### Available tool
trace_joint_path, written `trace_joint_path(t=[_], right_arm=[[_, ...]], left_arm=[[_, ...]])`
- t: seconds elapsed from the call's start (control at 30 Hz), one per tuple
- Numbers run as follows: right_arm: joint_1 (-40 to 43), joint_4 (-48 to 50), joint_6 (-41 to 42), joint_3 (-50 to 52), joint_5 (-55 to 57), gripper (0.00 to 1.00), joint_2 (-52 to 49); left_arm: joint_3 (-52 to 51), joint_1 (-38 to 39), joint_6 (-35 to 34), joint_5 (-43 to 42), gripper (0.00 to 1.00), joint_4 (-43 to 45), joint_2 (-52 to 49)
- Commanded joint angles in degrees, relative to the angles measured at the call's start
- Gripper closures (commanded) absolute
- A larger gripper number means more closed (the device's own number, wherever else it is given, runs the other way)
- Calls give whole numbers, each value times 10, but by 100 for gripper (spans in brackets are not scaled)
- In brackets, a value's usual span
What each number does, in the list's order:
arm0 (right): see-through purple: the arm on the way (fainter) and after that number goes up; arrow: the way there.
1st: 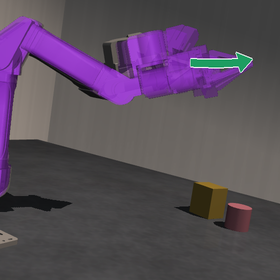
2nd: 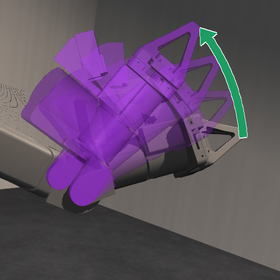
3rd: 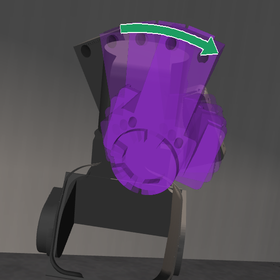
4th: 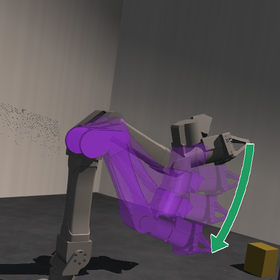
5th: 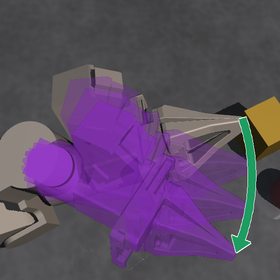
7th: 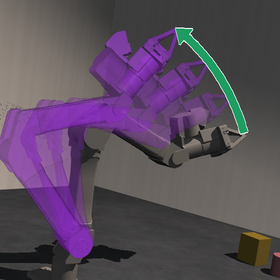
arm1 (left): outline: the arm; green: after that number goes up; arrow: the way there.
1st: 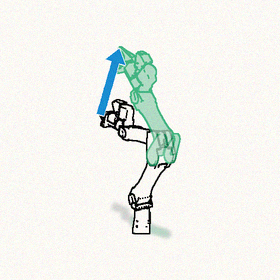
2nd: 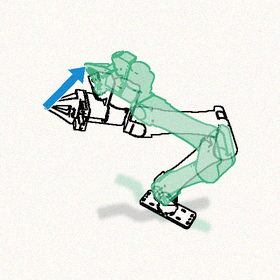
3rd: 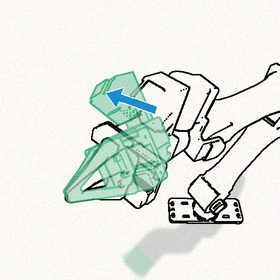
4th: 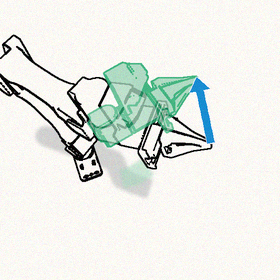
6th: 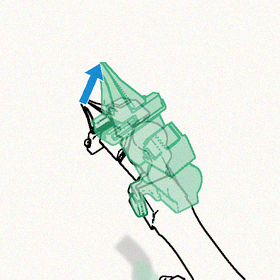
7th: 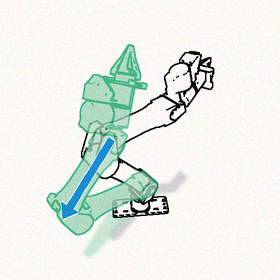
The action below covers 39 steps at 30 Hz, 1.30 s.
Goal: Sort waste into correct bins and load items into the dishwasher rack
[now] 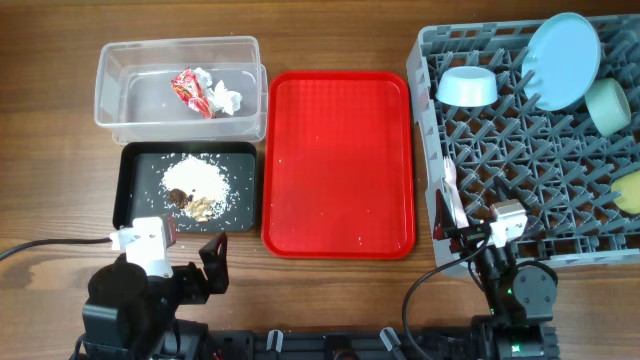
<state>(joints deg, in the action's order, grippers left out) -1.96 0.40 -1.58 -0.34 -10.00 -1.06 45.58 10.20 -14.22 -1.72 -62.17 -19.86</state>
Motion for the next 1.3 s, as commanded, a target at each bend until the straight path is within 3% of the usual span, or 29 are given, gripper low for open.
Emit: trace_joint_path(t=[0.0,0.27,0.4,0.6,0.67,0.77,1.07,1.13,1.27], right_arm=[[-2,2,1,0,12,0,3],[-2,2,1,0,12,0,3],[-2,2,1,0,12,0,3],[-2,2,1,0,12,0,3],[-2,2,1,0,12,0,3],[-2,2,1,0,12,0,2],[-2,2,1,0,12,0,2],[-2,2,1,0,12,0,2],[-2,2,1,0,12,0,2]], left_arm=[[-4,3,-3,5,0,2,3],[-24,-28,2,-5,0,26,22],[-174,-92,5,-8,0,204,95],[-406,-98,5,6,0,560,197],[-436,-98,5,19,0,617,197],[-449,-94,3,6,0,565,197],[-452,-89,6,21,0,620,197],[-452,-89,4,15,0,578,197],[-452,-89,3,9,0,579,197]])
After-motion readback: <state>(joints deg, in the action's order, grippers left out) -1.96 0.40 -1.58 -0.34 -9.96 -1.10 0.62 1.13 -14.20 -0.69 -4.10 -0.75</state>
